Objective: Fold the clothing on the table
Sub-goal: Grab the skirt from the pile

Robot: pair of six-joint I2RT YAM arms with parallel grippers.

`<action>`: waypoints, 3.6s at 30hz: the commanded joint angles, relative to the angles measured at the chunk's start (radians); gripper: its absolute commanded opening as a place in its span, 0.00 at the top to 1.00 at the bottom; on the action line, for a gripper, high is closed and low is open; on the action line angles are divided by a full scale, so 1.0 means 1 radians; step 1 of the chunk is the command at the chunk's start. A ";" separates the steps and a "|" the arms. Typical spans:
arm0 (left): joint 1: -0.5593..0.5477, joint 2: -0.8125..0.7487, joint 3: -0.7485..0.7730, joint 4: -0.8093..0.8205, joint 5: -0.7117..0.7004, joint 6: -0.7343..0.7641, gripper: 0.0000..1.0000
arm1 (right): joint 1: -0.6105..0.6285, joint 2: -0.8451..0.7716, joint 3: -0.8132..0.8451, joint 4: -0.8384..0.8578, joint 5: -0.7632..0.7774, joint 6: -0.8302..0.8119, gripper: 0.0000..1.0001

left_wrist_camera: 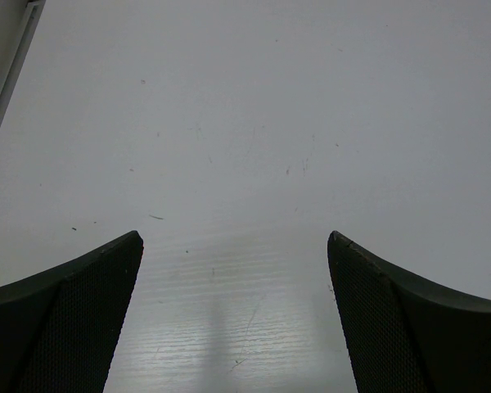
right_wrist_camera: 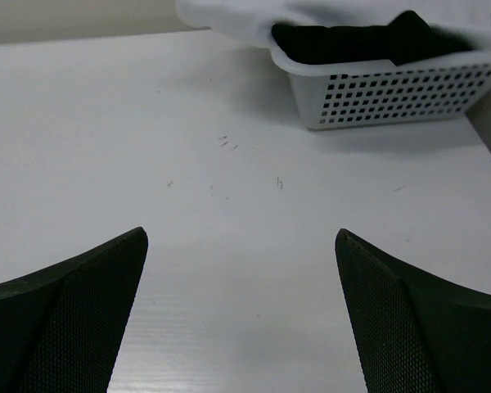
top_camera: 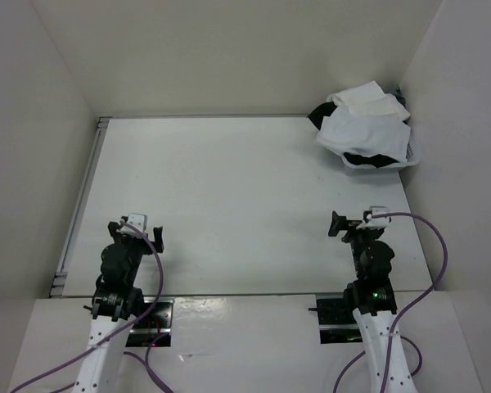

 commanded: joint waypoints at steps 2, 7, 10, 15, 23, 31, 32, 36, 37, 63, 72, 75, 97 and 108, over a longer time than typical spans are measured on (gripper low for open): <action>0.001 -0.137 -0.044 0.048 0.012 -0.003 0.01 | 0.004 -0.078 0.016 0.050 0.146 0.351 0.01; 0.001 -0.137 -0.013 0.133 -0.016 -0.167 0.01 | 0.004 -0.078 0.102 0.060 0.056 0.309 0.01; 0.001 -0.137 0.006 0.286 0.079 -0.200 0.01 | 0.004 -0.078 0.190 0.046 0.130 0.555 0.01; 0.001 -0.137 0.037 0.487 0.115 -1.007 0.01 | 0.004 -0.078 0.265 0.023 0.077 1.094 0.01; 0.001 -0.137 0.017 0.219 0.281 -1.771 0.01 | 0.004 -0.078 0.031 0.104 -0.197 1.737 0.01; 0.001 -0.137 -0.022 0.253 0.331 -1.894 0.01 | 0.004 -0.078 0.027 0.176 -0.288 1.732 0.01; 0.001 -0.137 -0.023 0.253 0.340 -1.929 0.01 | 0.004 -0.078 0.018 0.257 -0.307 1.679 0.01; 0.001 -0.137 0.049 0.320 0.304 -1.711 0.01 | 0.004 -0.078 0.194 0.182 -0.267 1.312 0.01; 0.001 -0.137 0.074 0.338 0.290 -1.644 0.01 | 0.004 -0.060 0.232 0.167 -0.256 1.227 0.01; -0.169 1.178 0.982 0.050 0.034 -0.543 0.01 | 0.243 1.619 1.612 -0.575 0.406 0.340 0.01; -0.304 1.348 1.025 0.010 -0.198 -0.523 0.01 | -0.039 1.755 1.733 -0.631 0.324 0.332 0.01; -0.315 1.315 0.982 0.067 -0.198 -0.539 0.01 | -0.142 1.736 1.638 -0.530 0.241 0.363 0.01; -0.286 1.380 1.022 0.078 -0.230 -0.476 0.01 | -0.134 2.029 1.837 -0.503 0.281 0.390 0.54; -0.295 1.287 1.004 0.069 -0.196 -0.516 0.01 | -0.113 1.825 1.808 -0.511 0.296 0.404 1.00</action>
